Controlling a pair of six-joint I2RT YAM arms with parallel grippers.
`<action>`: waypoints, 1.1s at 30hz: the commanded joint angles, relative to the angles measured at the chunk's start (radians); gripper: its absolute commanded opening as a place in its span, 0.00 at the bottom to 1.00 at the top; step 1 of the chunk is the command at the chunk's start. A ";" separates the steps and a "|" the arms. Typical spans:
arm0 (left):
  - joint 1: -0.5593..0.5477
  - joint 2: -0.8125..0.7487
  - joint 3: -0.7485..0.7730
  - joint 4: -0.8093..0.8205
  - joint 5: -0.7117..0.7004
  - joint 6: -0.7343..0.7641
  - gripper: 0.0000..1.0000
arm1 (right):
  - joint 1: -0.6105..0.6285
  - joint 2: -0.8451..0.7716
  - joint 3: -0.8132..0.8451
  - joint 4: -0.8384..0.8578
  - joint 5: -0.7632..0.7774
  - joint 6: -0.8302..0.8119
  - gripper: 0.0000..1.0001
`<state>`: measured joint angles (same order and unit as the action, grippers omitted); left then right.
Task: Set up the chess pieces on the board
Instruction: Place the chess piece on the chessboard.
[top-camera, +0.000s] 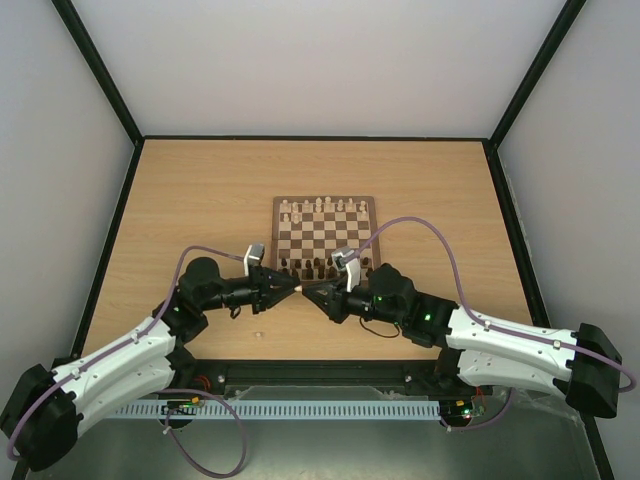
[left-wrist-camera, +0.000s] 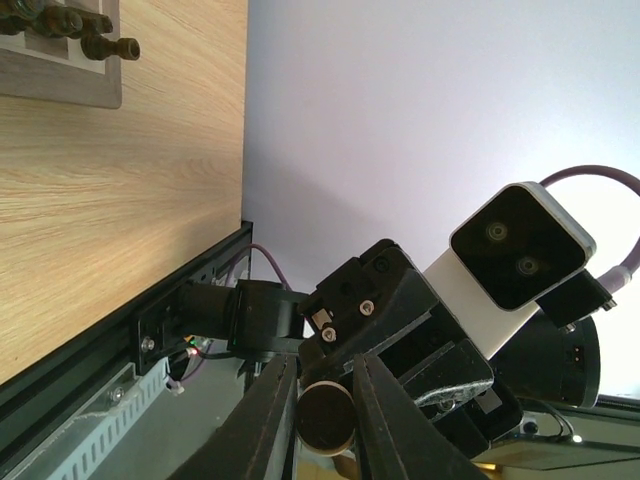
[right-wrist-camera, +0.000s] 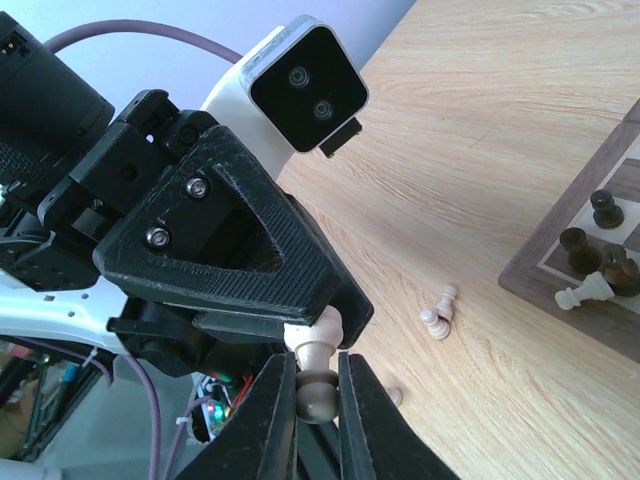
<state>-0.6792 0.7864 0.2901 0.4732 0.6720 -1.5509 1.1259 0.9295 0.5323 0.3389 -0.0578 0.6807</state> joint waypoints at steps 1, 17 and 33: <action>0.005 0.015 -0.007 0.028 -0.001 0.018 0.14 | -0.001 -0.006 0.034 0.023 -0.005 -0.003 0.07; 0.234 -0.033 0.227 -0.526 -0.051 0.461 0.68 | -0.072 0.054 0.362 -0.550 0.192 -0.077 0.04; 0.354 -0.023 0.192 -0.619 0.081 0.642 0.70 | -0.376 0.802 1.080 -1.174 0.283 -0.282 0.03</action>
<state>-0.3405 0.7639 0.4919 -0.1085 0.7013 -0.9607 0.8059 1.6169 1.5078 -0.5995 0.1322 0.4557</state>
